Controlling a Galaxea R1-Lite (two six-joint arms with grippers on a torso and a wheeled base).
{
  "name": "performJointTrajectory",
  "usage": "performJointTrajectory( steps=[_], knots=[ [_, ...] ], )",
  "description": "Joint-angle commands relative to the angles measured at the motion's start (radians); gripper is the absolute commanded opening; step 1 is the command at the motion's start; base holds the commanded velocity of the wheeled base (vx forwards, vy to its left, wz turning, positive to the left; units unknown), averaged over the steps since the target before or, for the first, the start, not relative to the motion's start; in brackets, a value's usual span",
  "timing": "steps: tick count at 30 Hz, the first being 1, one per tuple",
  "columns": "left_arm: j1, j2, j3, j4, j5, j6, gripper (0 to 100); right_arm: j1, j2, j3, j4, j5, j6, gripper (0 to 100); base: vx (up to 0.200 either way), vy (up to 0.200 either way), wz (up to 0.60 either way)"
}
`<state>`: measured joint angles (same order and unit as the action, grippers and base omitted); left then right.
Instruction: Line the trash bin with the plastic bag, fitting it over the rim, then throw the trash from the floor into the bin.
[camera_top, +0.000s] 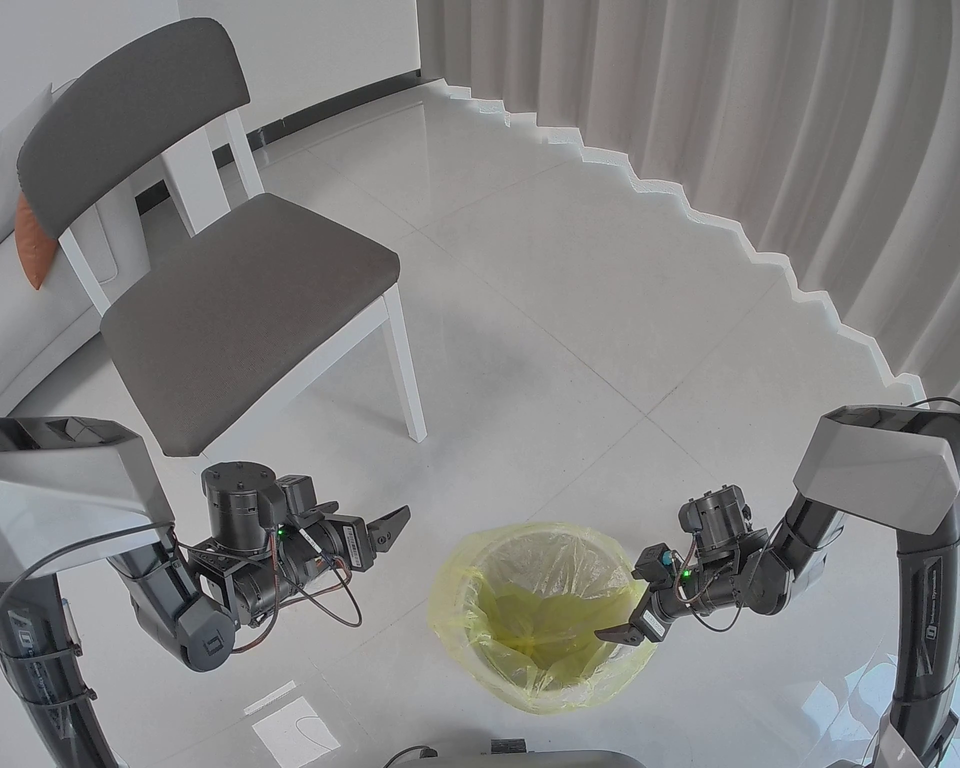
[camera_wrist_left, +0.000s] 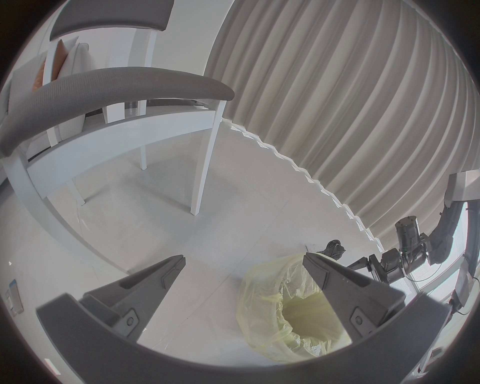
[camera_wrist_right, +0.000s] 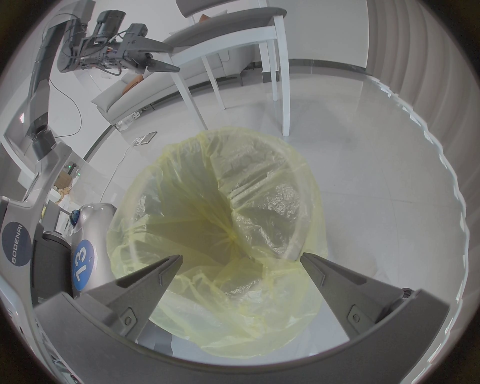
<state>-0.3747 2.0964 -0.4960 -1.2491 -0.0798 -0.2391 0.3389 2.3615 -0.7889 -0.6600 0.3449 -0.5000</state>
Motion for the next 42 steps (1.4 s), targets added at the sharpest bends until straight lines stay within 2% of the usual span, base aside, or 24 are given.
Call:
performJointTrajectory(
  steps=[1,10,20,24,26,29,36,39,42],
  knots=[
    [0.003,0.042,0.007,-0.039,0.000,0.000,100,0.000,0.044,-0.058,0.028,0.000,0.001,100,0.000,0.000,0.00],
    [0.010,0.060,0.017,-0.084,0.000,0.001,100,-0.011,0.019,-0.044,0.043,-0.001,-0.005,100,0.000,0.000,0.00],
    [-0.001,-0.038,0.047,-0.073,-0.011,0.003,100,-0.032,-0.142,0.059,0.037,-0.006,-0.002,100,0.000,0.000,0.00],
    [-0.001,-0.049,0.054,-0.081,-0.011,0.003,100,-0.035,-0.171,0.066,0.003,-0.064,0.000,100,0.000,0.000,0.00],
    [0.002,-0.072,0.060,-0.081,-0.012,0.003,100,-0.018,-0.191,0.073,-0.018,-0.107,-0.002,100,0.000,0.000,0.00],
    [0.010,-0.116,0.070,-0.072,-0.017,0.006,100,0.063,-0.240,0.088,-0.044,-0.145,0.003,100,0.000,0.000,0.00],
    [0.003,-0.157,0.100,-0.058,-0.003,0.031,100,0.230,-0.191,0.040,-0.038,-0.145,0.020,100,0.000,0.000,0.00],
    [0.002,-0.159,0.111,-0.059,-0.002,0.038,100,0.252,-0.163,0.027,-0.041,-0.145,0.029,100,0.000,0.000,0.00],
    [0.005,-0.173,0.132,-0.062,0.014,0.041,100,0.299,-0.061,-0.018,-0.038,-0.133,0.084,100,0.000,0.000,0.00]
  ],
)
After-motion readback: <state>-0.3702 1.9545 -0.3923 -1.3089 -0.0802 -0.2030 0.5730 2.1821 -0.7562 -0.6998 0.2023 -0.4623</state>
